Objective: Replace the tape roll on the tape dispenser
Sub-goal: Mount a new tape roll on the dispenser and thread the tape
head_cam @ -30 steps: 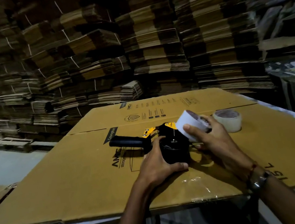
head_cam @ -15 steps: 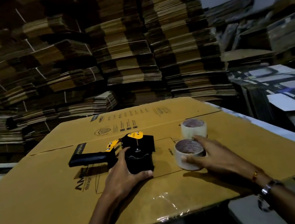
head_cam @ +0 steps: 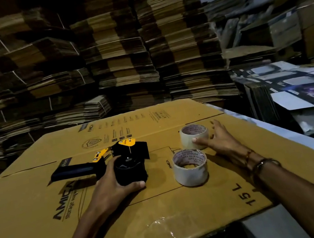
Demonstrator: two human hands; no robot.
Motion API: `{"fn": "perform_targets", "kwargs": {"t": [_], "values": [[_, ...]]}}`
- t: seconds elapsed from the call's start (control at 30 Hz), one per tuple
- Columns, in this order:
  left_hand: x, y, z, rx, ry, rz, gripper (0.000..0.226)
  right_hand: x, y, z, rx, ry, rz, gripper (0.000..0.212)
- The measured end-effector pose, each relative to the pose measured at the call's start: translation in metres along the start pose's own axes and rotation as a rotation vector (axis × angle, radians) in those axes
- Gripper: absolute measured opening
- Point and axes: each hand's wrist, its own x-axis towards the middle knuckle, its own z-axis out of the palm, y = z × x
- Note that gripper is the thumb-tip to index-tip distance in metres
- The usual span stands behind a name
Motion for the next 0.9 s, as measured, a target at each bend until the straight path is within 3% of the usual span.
{"fn": "perform_targets", "kwargs": {"t": [0.1,0.23,0.37,0.53,0.77,0.9], "values": [[0.003,0.0,-0.001,0.0,0.003,0.019,0.125,0.012,0.002,0.003,0.063,-0.098,0.004,0.14],[0.004,0.0,-0.001,-0.007,0.005,0.029,0.125,0.023,0.005,0.007,0.068,-0.183,-0.041,0.148],[0.003,0.0,0.0,-0.015,0.01,0.035,0.125,0.022,0.008,0.009,-0.007,-0.18,-0.099,0.128],[0.002,0.002,0.003,-0.011,0.018,0.039,0.112,0.051,0.044,0.013,-0.154,-0.2,-0.166,0.126],[0.002,0.0,0.001,-0.01,0.008,0.036,0.117,0.022,0.015,0.009,-0.146,-0.126,-0.201,0.125],[0.001,0.001,0.001,-0.012,-0.006,0.018,0.125,0.008,-0.006,0.014,-0.004,-0.087,-0.124,0.121]]}}
